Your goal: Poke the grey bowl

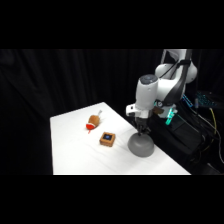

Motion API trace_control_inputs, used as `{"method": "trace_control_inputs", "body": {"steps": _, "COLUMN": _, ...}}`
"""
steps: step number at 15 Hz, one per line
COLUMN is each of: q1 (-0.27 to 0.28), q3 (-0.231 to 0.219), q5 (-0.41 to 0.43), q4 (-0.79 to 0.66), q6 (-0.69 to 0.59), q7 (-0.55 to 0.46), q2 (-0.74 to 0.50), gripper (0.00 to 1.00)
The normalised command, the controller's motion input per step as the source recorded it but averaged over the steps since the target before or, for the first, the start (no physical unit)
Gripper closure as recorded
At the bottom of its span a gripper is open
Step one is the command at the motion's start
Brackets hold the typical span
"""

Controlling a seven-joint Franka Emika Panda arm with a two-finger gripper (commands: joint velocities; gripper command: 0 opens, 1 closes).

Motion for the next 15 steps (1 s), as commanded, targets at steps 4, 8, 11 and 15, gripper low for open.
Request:
{"method": "trace_control_inputs", "body": {"steps": 4, "q1": 0.042, "q3": 0.025, "q5": 0.120, "q4": 0.00, "q6": -0.57, "q7": -0.08, "q2": -0.67, "gripper": 0.73}}
{"method": "trace_control_inputs", "body": {"steps": 8, "q1": 0.006, "q3": 0.017, "q5": 0.106, "q4": 0.10, "q6": -0.48, "q7": -0.11, "q2": -0.52, "gripper": 0.30}}
{"method": "trace_control_inputs", "body": {"steps": 11, "q1": -0.025, "q3": 0.019, "q5": 0.077, "q4": 0.16, "q6": -0.40, "q7": -0.09, "q2": -0.35, "gripper": 0.00}}
{"method": "trace_control_inputs", "body": {"steps": 15, "q1": -0.047, "q3": 0.021, "q5": 0.068, "q4": 0.18, "q6": -0.31, "q7": -0.06, "q2": -0.24, "gripper": 0.00}}
